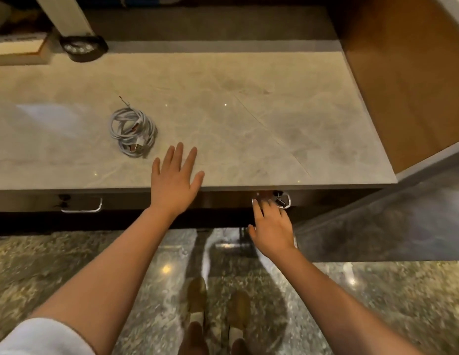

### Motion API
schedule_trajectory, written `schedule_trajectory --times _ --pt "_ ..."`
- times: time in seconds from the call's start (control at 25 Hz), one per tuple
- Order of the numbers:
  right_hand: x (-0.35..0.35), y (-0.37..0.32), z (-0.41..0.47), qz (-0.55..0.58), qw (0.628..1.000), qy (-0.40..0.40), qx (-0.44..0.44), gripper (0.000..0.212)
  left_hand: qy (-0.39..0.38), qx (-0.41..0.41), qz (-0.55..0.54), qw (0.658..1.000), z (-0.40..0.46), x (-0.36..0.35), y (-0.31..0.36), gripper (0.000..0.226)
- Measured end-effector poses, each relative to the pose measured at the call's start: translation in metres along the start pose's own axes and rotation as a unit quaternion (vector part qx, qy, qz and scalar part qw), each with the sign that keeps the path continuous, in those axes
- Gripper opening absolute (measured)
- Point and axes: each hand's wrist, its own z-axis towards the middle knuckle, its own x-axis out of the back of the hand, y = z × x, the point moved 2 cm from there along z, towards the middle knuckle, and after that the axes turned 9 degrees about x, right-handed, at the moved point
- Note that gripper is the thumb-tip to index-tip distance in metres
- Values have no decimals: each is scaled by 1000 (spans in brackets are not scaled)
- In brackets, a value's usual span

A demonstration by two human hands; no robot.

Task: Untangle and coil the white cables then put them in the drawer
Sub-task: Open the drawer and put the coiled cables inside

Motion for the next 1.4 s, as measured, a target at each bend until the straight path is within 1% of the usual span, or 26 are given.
schedule_trajectory --times 0.08,0.16,0.24,0.4,0.56,0.68,0.88,1.08,1.2,1.28,1.4 --pt "-16 -4 1 21 999 -11 -27 70 11 -1 -2 1000 0 -2 -1 61" --pt "-27 -3 -3 47 998 -5 -48 74 12 -1 2 1000 1 -2 -1 60" --pt "-29 -2 -7 57 997 2 -44 75 6 -2 5 1000 1 -2 0 59" --pt "-34 -9 -35 50 998 -24 -40 76 -8 4 6 1000 2 0 0 58" --pt "-44 -24 -78 17 998 -30 -49 72 -15 4 3 1000 0 0 1 58" --pt "-53 -32 -111 41 996 -57 -53 77 -17 6 -2 1000 -1 0 1 58" --pt "-62 -44 -149 50 995 -70 -54 79 -23 4 -4 1000 -2 1 3 58" --pt "-62 -48 -161 43 994 -77 -59 76 -34 -3 0 999 -2 0 2 58" --pt "-59 -49 -162 25 993 -102 -57 74 -43 -5 -6 999 -2 1 1 59" --pt "-53 -49 -160 25 992 -109 -60 72 -62 -7 -5 998 0 3 1 59" --pt "-35 -53 -164 48 995 -69 -50 64 -91 -7 -9 996 1 6 1 60"
